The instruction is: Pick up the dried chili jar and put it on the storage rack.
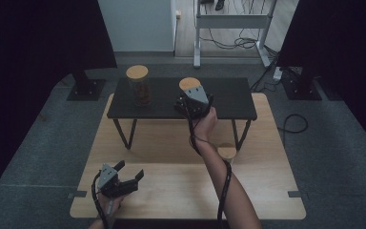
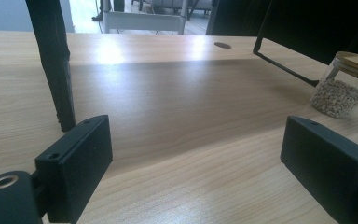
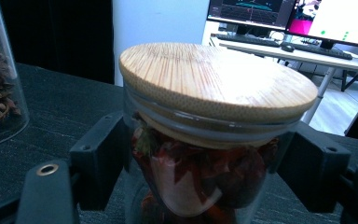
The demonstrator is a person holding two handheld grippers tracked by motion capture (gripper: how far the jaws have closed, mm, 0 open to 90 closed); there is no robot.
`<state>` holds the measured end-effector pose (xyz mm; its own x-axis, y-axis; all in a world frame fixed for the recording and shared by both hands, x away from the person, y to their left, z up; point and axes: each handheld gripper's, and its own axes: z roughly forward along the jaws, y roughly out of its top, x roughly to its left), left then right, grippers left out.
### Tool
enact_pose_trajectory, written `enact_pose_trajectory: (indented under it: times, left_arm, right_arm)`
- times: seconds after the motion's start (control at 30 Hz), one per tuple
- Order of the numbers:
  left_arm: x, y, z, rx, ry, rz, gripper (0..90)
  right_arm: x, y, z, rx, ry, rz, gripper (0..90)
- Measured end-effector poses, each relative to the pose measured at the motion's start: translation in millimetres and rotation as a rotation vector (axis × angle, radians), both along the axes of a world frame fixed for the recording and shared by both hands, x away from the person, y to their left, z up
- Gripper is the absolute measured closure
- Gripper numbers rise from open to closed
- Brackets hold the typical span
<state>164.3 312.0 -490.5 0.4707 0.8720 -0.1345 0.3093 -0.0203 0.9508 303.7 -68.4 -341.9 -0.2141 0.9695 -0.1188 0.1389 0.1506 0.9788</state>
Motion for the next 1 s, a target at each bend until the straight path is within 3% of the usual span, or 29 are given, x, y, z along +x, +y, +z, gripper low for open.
enact_pose_trajectory:
  times: [0.37, 1.0]
  left_arm:
    - [-0.1, -0.4, 0.0, 0.002, 0.0, -0.002, 8.4]
    - [0.2, 1.1, -1.2, -0.001, 0.005, 0.009, 8.4]
  right_arm:
    - [-7.9, 1.9, -2.0, -0.007, -0.028, -0.016, 14.0]
    - [-34.0, -11.2, -6.0, 0.021, -0.051, -0.001, 9.8]
